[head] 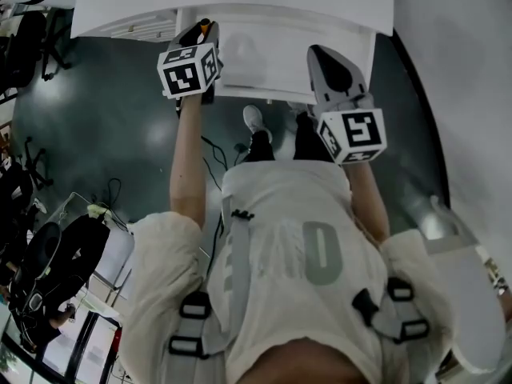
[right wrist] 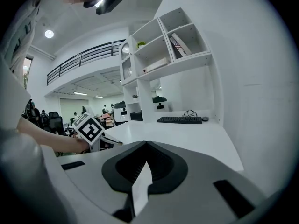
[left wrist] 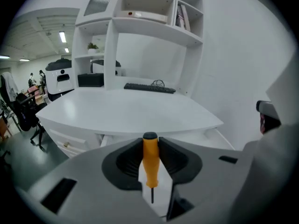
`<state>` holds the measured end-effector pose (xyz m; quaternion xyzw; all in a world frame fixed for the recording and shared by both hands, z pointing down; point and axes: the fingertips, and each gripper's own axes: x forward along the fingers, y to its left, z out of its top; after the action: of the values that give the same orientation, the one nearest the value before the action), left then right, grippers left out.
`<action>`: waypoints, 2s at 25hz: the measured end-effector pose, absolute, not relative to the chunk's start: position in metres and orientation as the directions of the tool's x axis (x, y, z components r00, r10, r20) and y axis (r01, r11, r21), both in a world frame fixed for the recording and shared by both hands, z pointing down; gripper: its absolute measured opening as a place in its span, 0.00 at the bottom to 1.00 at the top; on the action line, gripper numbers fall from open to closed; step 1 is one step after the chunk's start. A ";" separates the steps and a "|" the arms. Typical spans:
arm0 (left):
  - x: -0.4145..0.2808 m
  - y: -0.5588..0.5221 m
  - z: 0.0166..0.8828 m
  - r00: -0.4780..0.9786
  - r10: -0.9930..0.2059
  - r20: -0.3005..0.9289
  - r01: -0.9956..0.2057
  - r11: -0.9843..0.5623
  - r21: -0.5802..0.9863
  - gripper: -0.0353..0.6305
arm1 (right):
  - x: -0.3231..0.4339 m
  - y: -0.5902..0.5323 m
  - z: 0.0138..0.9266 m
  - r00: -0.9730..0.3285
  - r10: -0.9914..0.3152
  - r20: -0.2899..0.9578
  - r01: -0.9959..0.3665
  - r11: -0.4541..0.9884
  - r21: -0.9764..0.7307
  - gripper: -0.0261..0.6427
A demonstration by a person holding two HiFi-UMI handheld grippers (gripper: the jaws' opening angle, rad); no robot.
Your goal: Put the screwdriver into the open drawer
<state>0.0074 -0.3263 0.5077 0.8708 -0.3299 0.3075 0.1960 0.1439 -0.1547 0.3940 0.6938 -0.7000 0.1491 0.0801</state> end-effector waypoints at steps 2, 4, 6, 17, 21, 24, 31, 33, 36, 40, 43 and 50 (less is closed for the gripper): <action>0.011 -0.325 0.528 0.578 -0.414 0.703 -0.681 -0.719 0.137 0.22 | 0.146 -0.153 0.399 -0.009 -0.943 0.333 -0.994 -0.028 -0.107 0.05; 0.014 -0.324 0.546 0.562 -0.373 0.738 -0.660 -0.740 0.128 0.22 | 0.149 -0.151 0.401 0.000 -0.939 0.345 -0.993 -0.041 -0.113 0.05; 0.016 -0.322 0.561 0.543 -0.335 0.770 -0.643 -0.755 0.126 0.22 | 0.151 -0.147 0.406 0.005 -0.933 0.359 -0.991 -0.052 -0.121 0.05; 0.038 -0.322 0.606 0.477 -0.237 0.846 -0.645 -0.748 0.155 0.22 | 0.158 -0.125 0.427 -0.024 -0.913 0.407 -0.990 -0.034 -0.136 0.05; 0.043 -0.323 0.610 0.470 -0.231 0.852 -0.645 -0.749 0.152 0.22 | 0.158 -0.122 0.429 -0.031 -0.910 0.414 -0.990 -0.030 -0.140 0.05; 0.044 -0.325 0.622 0.451 -0.215 0.866 -0.639 -0.756 0.144 0.22 | 0.159 -0.122 0.430 -0.042 -0.904 0.425 -0.992 -0.012 -0.123 0.05; 0.043 -0.328 0.638 0.428 -0.195 0.882 -0.653 -0.742 0.153 0.22 | 0.168 -0.124 0.430 -0.016 -0.903 0.429 -0.990 -0.045 -0.130 0.05; 0.041 -0.328 0.642 0.419 -0.192 0.887 -0.656 -0.739 0.150 0.22 | 0.170 -0.123 0.432 -0.011 -0.903 0.430 -0.991 -0.046 -0.122 0.05; 0.040 -0.326 0.643 0.412 -0.186 0.892 -0.659 -0.737 0.151 0.22 | 0.170 -0.125 0.431 -0.015 -0.904 0.427 -0.992 -0.039 -0.117 0.05; 0.036 -0.323 0.658 0.391 -0.167 0.905 -0.655 -0.741 0.146 0.22 | 0.168 -0.128 0.430 -0.018 -0.905 0.424 -0.992 -0.036 -0.120 0.05; 0.037 -0.322 0.660 0.380 -0.164 0.910 -0.651 -0.746 0.137 0.22 | 0.168 -0.129 0.430 -0.024 -0.905 0.425 -0.992 -0.030 -0.119 0.05; 0.039 -0.321 0.658 0.380 -0.172 0.909 -0.633 -0.765 0.120 0.22 | 0.167 -0.127 0.434 -0.036 -0.898 0.439 -0.993 -0.019 -0.120 0.05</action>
<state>0.0394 -0.3209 0.6581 0.7975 -0.2522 0.4964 0.2322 0.1670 -0.1269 0.4335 0.6843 -0.6905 0.2030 0.1168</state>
